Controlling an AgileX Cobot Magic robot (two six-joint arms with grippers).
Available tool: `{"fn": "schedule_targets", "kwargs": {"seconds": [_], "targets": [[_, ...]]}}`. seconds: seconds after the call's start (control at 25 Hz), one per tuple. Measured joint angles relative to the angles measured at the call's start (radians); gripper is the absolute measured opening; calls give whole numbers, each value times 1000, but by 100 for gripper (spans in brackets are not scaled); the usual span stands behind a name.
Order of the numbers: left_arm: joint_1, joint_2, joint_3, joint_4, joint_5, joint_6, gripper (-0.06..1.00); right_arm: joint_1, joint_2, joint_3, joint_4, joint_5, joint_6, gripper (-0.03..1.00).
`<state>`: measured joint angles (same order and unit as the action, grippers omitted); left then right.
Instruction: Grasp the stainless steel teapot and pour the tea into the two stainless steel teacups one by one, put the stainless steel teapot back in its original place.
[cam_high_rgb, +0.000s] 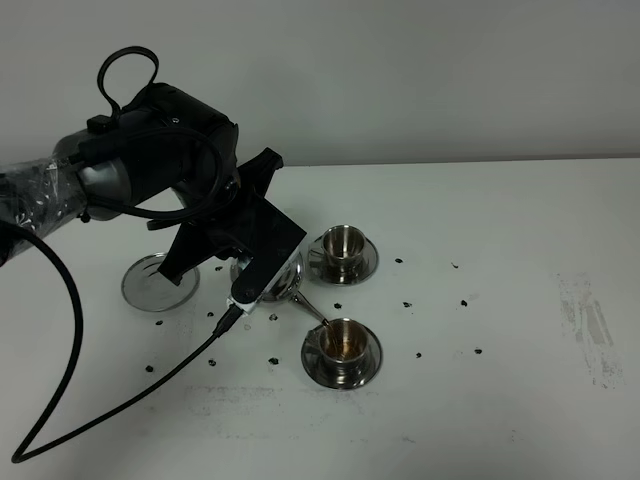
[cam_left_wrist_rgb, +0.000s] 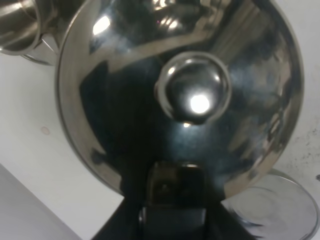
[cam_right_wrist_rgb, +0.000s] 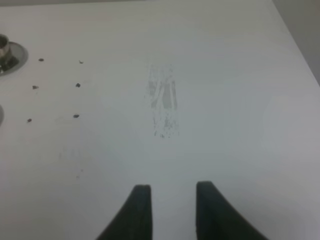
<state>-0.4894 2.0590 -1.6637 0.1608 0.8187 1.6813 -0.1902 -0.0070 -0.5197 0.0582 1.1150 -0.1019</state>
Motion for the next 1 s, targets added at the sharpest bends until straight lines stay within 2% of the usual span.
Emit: {"fn": "schedule_targets", "kwargs": {"seconds": [1.0], "targets": [[-9,0,0,41,-36,-1,22,0,0,0,0,0,0,21]]}}
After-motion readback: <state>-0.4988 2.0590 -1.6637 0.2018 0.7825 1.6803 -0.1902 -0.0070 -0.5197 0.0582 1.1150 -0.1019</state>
